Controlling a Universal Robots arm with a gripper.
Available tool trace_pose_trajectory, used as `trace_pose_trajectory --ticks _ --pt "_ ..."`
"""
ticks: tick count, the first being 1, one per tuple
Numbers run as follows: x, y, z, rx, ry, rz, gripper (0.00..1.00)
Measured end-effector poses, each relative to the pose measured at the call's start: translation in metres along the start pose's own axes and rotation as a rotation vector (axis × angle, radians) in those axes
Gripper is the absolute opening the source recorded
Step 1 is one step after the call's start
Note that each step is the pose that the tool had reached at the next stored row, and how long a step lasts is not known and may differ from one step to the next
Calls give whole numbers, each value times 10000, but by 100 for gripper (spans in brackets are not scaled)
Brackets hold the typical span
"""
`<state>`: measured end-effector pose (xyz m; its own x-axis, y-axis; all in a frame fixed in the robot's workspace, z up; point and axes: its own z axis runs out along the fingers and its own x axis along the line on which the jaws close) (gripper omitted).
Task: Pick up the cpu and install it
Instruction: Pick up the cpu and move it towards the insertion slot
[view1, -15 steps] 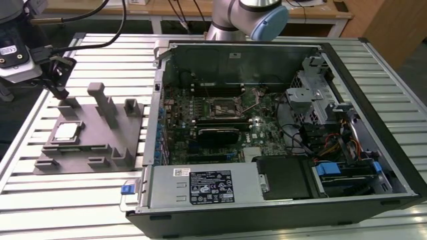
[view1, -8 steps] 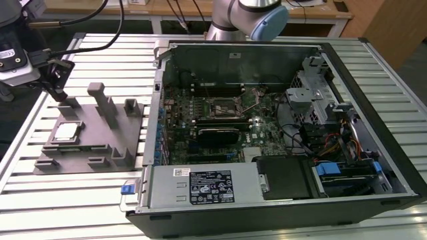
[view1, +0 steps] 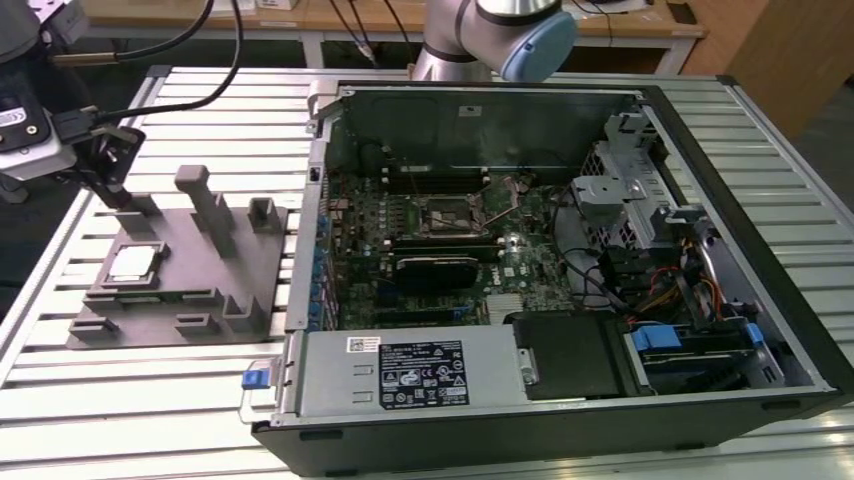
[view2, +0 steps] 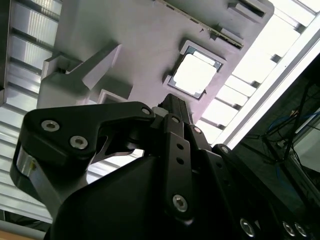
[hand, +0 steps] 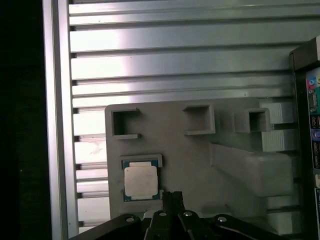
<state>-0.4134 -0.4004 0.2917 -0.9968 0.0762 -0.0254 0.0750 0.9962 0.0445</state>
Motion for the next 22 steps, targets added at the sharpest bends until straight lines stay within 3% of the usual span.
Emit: trace_pose_trajectory --ticks 22 --pt "156 -54 211 1 1 0 11"
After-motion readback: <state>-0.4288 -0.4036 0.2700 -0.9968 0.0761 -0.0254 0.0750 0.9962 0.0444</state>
